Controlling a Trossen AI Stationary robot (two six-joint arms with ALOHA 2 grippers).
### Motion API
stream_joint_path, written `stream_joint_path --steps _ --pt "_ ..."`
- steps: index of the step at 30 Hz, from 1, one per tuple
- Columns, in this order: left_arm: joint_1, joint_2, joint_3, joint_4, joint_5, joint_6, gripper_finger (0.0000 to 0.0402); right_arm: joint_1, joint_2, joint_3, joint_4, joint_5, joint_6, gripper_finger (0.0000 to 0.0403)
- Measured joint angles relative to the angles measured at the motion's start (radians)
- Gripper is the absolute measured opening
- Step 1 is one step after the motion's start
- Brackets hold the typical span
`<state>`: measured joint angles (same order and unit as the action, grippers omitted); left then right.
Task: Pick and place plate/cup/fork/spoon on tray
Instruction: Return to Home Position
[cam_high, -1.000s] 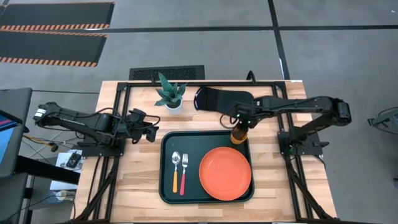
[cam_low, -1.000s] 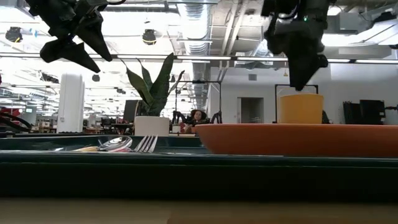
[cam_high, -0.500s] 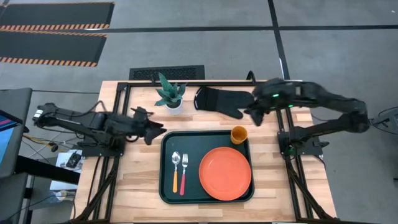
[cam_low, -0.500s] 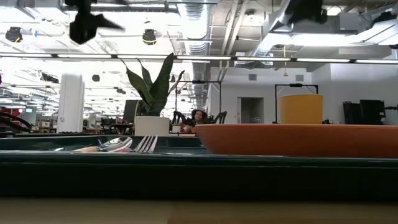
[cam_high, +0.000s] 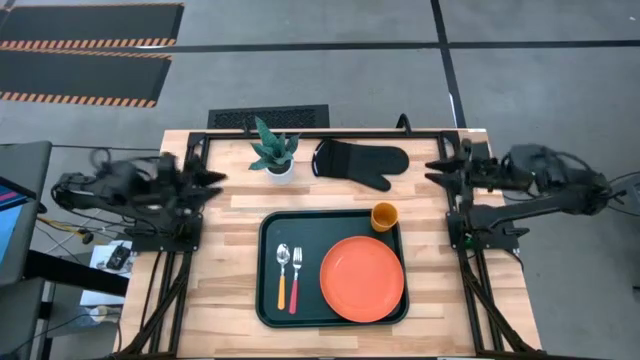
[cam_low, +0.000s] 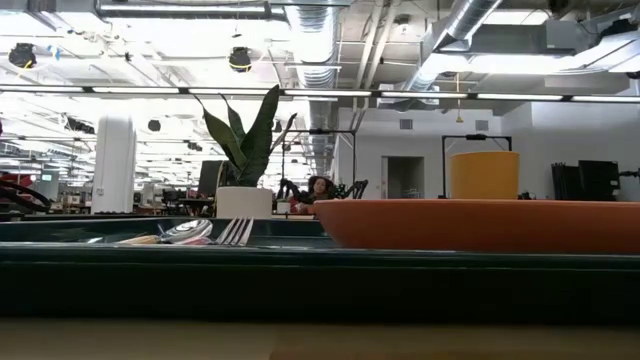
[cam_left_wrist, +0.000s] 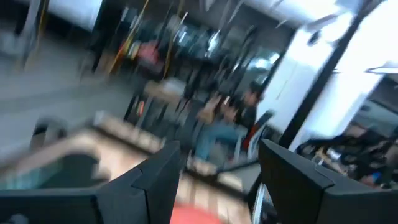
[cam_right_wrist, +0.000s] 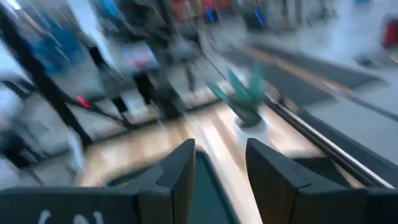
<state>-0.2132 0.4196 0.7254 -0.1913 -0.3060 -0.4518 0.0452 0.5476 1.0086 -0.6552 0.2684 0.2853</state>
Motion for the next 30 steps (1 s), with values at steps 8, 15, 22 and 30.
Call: stream_joint_path --steps 8,15,22,30 --pt "-0.011 -0.175 -0.070 -0.014 -0.004 0.160 0.0203 0.122 -0.225 -0.450 0.488 0.066 0.009 0.0168" --pt "-0.011 -0.393 -0.245 -0.036 -0.039 0.113 0.0203 0.181 -0.435 -0.512 0.503 0.133 -0.064 0.0165" --pt "-0.011 -0.410 -0.253 -0.041 0.005 0.126 0.0203 0.176 -0.540 -0.466 0.319 0.212 -0.137 0.0166" --pt "-0.011 -0.418 -0.382 0.001 0.013 0.106 0.0203 0.174 -0.546 -0.708 0.519 0.240 -0.088 0.0164"
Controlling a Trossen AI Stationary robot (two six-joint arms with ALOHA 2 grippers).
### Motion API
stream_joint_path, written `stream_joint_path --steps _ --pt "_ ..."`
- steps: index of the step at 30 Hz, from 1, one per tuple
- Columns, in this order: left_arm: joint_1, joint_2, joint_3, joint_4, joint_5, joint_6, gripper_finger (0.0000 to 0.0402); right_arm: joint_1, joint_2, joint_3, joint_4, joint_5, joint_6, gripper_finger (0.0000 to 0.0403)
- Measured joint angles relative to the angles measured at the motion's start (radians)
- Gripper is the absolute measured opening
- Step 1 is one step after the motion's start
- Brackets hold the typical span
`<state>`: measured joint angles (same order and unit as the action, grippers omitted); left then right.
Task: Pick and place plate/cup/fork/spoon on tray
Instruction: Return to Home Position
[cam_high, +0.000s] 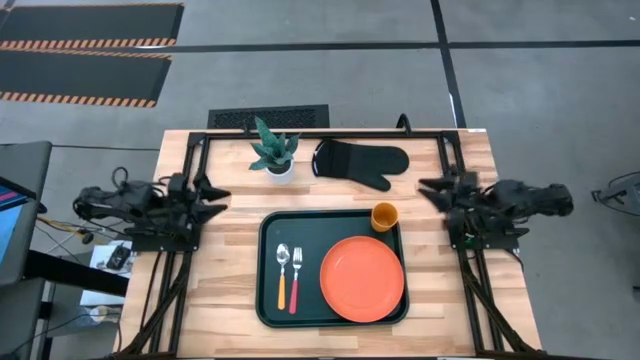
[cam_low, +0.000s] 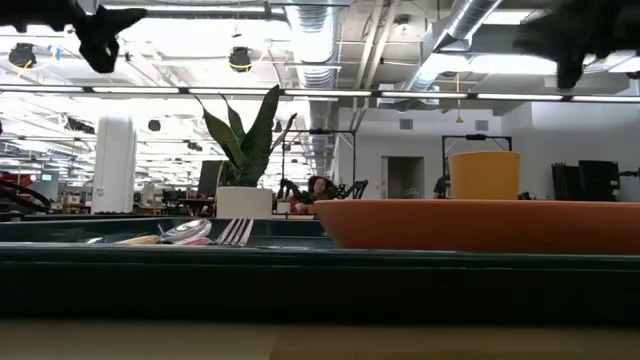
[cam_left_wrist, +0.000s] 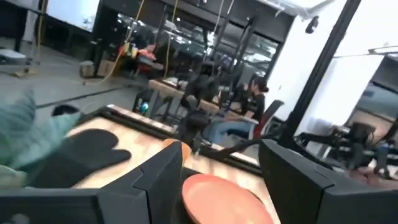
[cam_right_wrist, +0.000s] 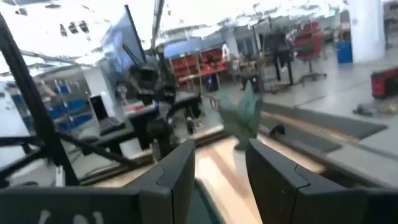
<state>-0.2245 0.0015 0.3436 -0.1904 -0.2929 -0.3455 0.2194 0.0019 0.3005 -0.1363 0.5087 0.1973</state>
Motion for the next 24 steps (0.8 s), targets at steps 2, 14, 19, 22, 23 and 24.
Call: stream_joint_path --steps 2,14,19,22,23,24 --pt "0.000 0.002 -0.048 0.073 0.011 -0.017 0.0203 0.001 0.004 -0.092 0.080 0.019 0.012 0.0164" --pt "0.000 0.003 -0.331 0.383 0.050 -0.098 0.0203 -0.001 0.002 -0.292 0.275 0.203 0.090 0.0167" --pt "0.000 0.002 -0.333 0.352 -0.022 -0.087 0.0203 -0.015 0.001 -0.292 0.270 0.221 0.093 0.0169" --pt "0.000 0.003 -0.333 0.338 -0.087 -0.096 0.0203 -0.019 0.001 -0.292 0.258 0.222 0.093 0.0168" --pt "0.000 0.003 -0.333 0.328 -0.106 -0.109 0.0203 -0.019 0.003 -0.292 0.249 0.222 0.093 0.0167" --pt "0.000 0.003 -0.334 0.319 -0.121 -0.126 0.0203 -0.019 0.004 -0.292 0.237 0.222 0.093 0.0166"
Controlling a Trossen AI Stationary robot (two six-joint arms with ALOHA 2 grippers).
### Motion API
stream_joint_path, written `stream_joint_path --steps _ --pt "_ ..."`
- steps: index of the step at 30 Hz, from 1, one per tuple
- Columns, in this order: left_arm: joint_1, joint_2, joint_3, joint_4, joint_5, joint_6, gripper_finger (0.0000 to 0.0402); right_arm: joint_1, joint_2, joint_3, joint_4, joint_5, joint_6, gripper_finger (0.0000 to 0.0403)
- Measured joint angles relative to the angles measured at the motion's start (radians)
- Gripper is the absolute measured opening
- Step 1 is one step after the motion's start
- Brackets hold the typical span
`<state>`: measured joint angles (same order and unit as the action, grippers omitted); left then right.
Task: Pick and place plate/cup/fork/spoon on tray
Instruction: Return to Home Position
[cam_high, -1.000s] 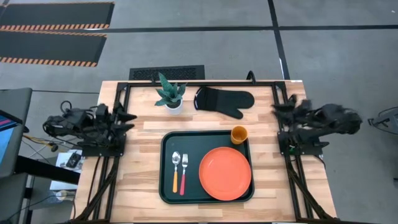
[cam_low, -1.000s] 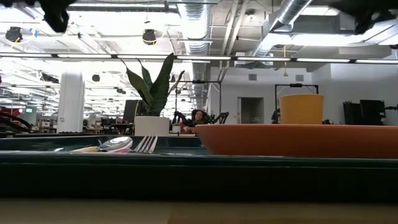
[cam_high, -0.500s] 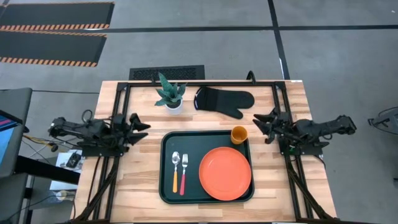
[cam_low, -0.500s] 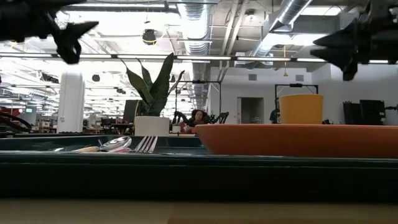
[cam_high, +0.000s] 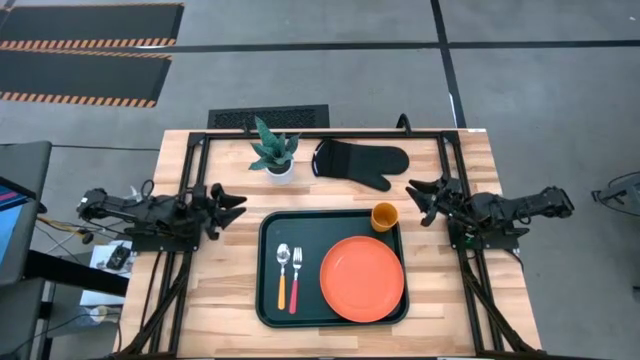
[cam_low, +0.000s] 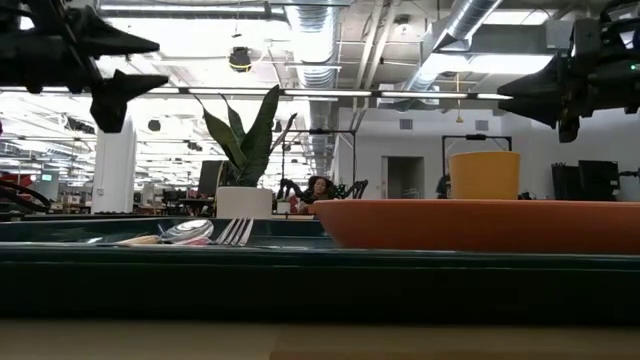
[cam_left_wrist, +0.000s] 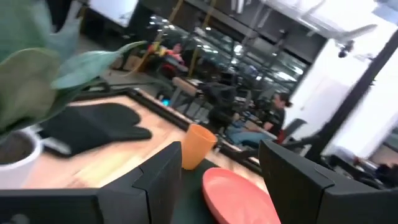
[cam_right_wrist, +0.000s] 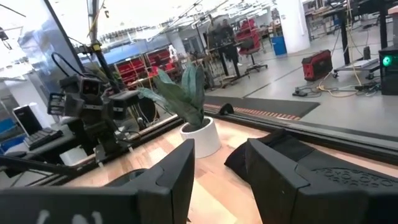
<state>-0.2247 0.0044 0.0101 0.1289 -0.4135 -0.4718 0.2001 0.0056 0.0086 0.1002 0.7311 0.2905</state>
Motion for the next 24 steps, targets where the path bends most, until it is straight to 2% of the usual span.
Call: stream_joint_path --steps 6,24 --pt "0.000 0.000 0.000 -0.042 -0.014 -0.084 0.0203 0.000 0.000 0.000 -0.007 0.000 0.000 0.0164" --pt "0.000 0.000 -0.003 -0.042 -0.012 -0.072 0.0203 0.002 0.000 -0.001 -0.012 -0.003 -0.002 0.0168"
